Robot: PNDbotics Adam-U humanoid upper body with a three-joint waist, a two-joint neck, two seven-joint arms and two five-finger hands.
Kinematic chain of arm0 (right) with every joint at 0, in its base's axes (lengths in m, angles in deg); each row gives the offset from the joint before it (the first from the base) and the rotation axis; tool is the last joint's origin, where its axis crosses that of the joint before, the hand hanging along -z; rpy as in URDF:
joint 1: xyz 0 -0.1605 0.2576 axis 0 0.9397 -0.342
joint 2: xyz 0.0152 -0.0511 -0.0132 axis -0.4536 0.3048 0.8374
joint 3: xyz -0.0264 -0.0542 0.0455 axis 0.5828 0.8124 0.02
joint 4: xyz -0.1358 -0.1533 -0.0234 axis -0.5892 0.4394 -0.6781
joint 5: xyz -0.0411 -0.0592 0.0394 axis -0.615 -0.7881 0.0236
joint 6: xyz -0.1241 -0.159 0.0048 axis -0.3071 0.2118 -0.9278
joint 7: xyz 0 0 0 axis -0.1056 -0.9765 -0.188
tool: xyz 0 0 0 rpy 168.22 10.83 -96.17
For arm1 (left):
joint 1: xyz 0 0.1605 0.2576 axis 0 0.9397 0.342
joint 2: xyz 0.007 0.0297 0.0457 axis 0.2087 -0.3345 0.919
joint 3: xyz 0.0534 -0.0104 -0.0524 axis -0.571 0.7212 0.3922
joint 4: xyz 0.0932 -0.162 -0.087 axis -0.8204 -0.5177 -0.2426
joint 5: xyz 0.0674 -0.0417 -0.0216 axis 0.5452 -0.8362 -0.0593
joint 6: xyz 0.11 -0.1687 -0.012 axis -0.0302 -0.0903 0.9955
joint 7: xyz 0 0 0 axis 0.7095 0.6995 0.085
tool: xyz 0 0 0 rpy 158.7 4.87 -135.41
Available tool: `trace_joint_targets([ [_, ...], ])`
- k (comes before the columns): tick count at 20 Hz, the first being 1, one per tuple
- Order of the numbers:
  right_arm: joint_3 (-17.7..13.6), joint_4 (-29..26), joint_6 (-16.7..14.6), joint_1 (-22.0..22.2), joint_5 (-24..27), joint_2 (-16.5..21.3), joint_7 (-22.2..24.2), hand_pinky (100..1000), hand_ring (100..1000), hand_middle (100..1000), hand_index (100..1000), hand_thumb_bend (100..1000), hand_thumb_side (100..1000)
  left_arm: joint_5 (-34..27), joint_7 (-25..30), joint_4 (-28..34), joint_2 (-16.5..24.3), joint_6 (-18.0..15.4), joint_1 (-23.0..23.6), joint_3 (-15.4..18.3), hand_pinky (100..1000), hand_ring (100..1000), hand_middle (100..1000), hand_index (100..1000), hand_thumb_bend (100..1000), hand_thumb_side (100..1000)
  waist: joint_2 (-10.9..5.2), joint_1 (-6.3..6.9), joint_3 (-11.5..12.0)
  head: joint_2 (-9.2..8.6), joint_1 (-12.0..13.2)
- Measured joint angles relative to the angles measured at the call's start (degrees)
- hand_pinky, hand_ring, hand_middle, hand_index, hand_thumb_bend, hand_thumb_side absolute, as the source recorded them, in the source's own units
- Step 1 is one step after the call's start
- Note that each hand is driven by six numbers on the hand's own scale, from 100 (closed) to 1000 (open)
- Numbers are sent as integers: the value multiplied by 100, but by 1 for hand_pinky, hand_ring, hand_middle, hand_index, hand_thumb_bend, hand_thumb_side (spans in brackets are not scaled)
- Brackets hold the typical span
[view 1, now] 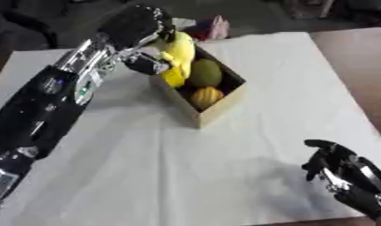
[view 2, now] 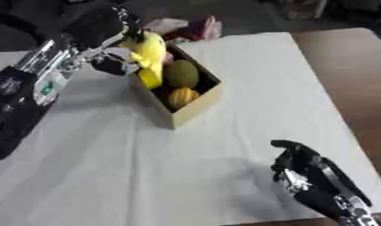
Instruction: Pick up objects on the table and place them in the box.
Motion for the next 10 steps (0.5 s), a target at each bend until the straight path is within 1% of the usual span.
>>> trace_joint_targets([
  [1,1,0,1,-1,0,-1,2,701,464,480,840,100,417,35,13,-54,-71,-14,0,-25,692,534,476,588,328,231,0,-1,-9,0,10],
  [3,1,0,2,-2,0,-2,5,701,464,480,840,100,418,126,31,-170,-191,-49,0,-79,713,593,545,659,343,252,0,-1,-28,0,21],
  [4,2,0,1,-3,0,-3,6,701,464,480,840,100,419,181,43,-226,-241,-72,0,-101,731,654,618,717,350,269,0,-1,-28,0,23],
  [6,4,0,-3,-3,0,-5,12,702,464,480,840,100,418,292,92,-357,-317,-127,5,-133,752,713,707,785,404,301,0,-2,-29,0,24],
  [8,5,0,-6,-4,0,-7,15,702,464,480,840,100,416,398,186,-494,-367,-211,40,-159,767,743,754,825,447,324,0,-3,-29,0,24],
  [10,4,0,-6,-4,0,-8,15,702,464,480,840,100,416,473,298,-544,-371,-308,87,-178,780,758,774,842,460,333,1,-4,-22,0,20],
])
